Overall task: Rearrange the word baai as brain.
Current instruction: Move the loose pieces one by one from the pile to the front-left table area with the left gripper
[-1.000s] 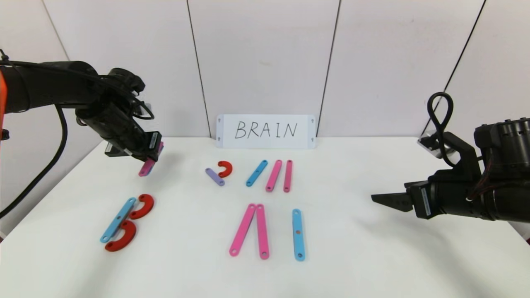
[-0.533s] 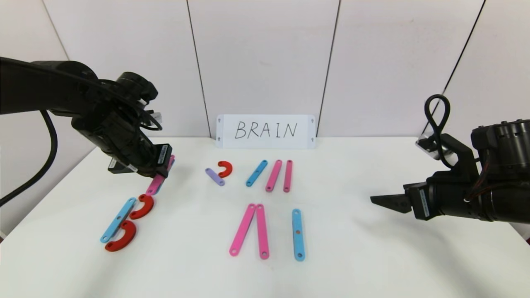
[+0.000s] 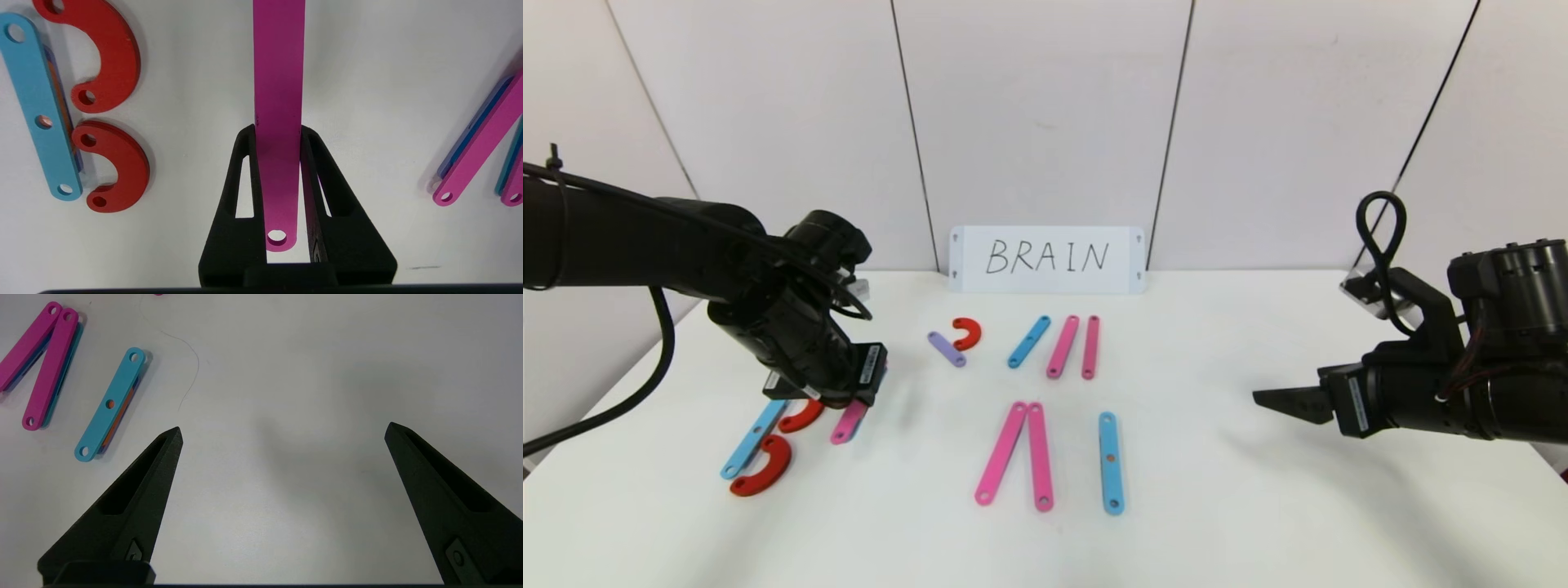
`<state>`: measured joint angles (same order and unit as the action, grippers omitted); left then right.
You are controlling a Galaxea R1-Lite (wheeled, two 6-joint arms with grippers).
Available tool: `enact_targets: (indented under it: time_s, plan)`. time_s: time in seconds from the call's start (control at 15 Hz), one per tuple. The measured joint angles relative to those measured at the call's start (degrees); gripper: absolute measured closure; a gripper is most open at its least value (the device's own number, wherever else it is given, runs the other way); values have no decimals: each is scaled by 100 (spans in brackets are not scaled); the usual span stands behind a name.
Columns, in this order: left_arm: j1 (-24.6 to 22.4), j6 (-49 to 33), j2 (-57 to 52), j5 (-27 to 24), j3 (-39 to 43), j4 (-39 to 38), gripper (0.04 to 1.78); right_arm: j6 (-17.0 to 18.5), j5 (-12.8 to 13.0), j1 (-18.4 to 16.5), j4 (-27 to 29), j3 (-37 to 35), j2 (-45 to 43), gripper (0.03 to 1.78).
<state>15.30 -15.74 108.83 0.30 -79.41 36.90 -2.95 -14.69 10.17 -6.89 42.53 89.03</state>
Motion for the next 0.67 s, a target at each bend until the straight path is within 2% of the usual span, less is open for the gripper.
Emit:
enact_targets:
  time_s: [0.33, 0.67]
  plan:
    - [52, 12, 176, 280, 433, -245, 152, 0, -2, 0, 0, -9, 9, 8]
    - [84, 11, 289, 305, 596, -322, 152, 0, -2, 0, 0, -9, 9, 8]
